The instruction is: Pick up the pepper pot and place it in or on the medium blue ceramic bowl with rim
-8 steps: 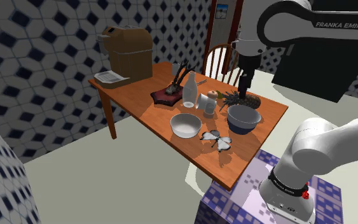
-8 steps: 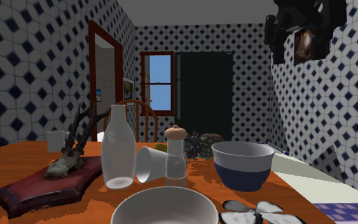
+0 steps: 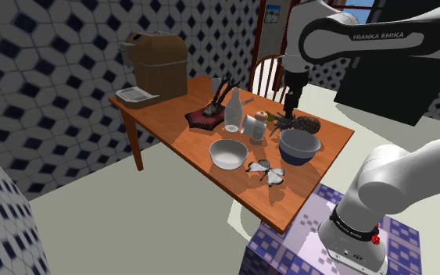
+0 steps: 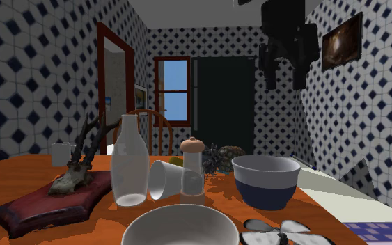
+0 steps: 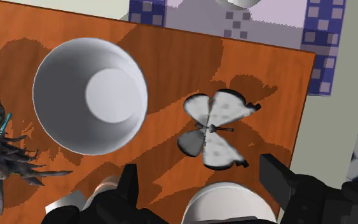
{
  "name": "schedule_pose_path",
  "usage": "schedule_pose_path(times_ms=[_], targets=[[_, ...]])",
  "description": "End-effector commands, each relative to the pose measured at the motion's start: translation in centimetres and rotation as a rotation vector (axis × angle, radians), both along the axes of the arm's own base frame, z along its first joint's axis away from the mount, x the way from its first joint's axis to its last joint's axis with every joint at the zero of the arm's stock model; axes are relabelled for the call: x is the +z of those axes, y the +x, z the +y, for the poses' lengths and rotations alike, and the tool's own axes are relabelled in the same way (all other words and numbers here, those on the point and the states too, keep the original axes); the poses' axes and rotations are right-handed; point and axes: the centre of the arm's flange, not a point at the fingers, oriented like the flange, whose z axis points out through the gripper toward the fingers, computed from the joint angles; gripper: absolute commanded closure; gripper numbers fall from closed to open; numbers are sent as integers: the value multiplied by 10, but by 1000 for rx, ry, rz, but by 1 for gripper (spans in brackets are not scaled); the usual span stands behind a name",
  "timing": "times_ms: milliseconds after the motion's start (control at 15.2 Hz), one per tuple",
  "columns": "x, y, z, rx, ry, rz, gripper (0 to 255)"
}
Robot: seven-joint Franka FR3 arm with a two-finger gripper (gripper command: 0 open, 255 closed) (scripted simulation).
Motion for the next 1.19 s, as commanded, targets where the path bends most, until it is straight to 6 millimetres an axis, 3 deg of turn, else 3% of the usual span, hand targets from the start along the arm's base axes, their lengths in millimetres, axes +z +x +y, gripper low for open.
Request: schedule_pose_path(times_ms=[0,1122], targets=[[-11,20,-19,4,9,-7,0],[-103,156,-169,33,87,-54,0]])
